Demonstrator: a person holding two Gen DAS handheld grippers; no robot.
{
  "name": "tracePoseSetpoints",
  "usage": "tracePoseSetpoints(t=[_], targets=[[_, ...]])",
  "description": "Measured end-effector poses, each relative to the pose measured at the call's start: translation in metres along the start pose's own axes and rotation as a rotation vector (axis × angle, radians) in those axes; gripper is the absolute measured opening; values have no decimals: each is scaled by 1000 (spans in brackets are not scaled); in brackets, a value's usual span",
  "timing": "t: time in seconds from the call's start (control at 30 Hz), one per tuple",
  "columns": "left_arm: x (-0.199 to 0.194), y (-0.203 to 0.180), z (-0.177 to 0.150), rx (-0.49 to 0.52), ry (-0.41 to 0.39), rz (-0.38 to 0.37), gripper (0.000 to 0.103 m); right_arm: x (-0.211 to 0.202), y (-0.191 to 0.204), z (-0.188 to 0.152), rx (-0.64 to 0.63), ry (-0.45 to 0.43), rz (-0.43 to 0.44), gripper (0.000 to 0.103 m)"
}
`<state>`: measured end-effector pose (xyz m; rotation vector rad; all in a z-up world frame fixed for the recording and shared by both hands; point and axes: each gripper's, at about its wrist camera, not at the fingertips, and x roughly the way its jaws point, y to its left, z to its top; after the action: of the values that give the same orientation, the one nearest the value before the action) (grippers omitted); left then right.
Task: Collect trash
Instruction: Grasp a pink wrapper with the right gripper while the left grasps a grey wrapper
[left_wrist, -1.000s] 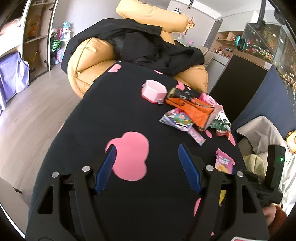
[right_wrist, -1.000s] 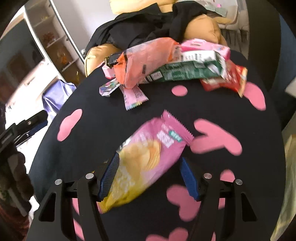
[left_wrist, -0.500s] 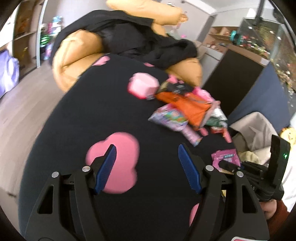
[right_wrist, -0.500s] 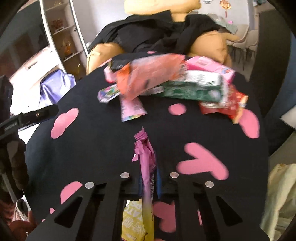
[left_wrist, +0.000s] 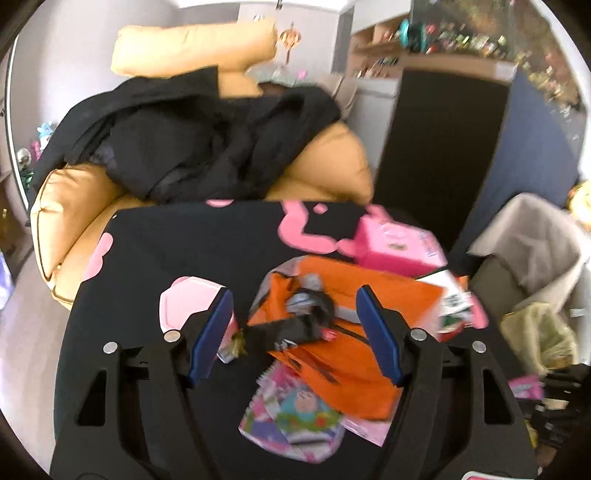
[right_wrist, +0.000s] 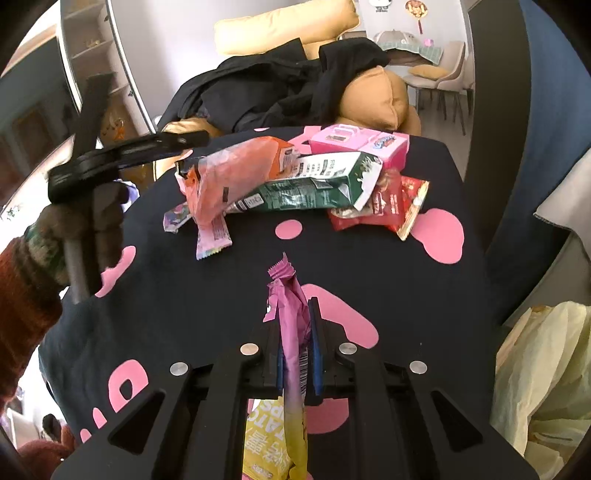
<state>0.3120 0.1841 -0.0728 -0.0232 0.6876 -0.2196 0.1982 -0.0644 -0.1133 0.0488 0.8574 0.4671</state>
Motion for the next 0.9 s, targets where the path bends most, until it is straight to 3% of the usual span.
tracePoseSetpoints(t=[0.07, 0.17, 0.23, 0.3, 0.5, 0.67, 0.8, 0.87, 0.9], targets=[[9, -1, -2, 11, 29, 18, 65, 1, -2, -2, 5, 0, -1, 12], [14, -1, -10, 13, 63, 6, 48, 5, -5, -4, 9, 7, -1, 12], [10, 0, -17, 7, 62, 20, 28, 7, -5, -4, 15, 11, 3, 12], [2, 4, -21, -27, 52, 23, 19, 7, -3, -5, 12, 10, 7, 12], [-40, 7, -34, -100, -23, 8, 7, 5, 5, -2, -14, 2, 12, 12], [-73, 3, -47, -123, -32, -29, 3, 0, 4, -3, -8, -8, 17, 12], [-89, -6, -64, -82, 9, -54, 3, -1, 1, -5, 1, -1, 15, 12], [-90, -7, -74, -78, 29, -39, 12, 0, -1, -6, 9, 4, 17, 12], [-89, -5, -77, -86, 37, -43, 31, 0, -1, -7, 12, 7, 17, 12]])
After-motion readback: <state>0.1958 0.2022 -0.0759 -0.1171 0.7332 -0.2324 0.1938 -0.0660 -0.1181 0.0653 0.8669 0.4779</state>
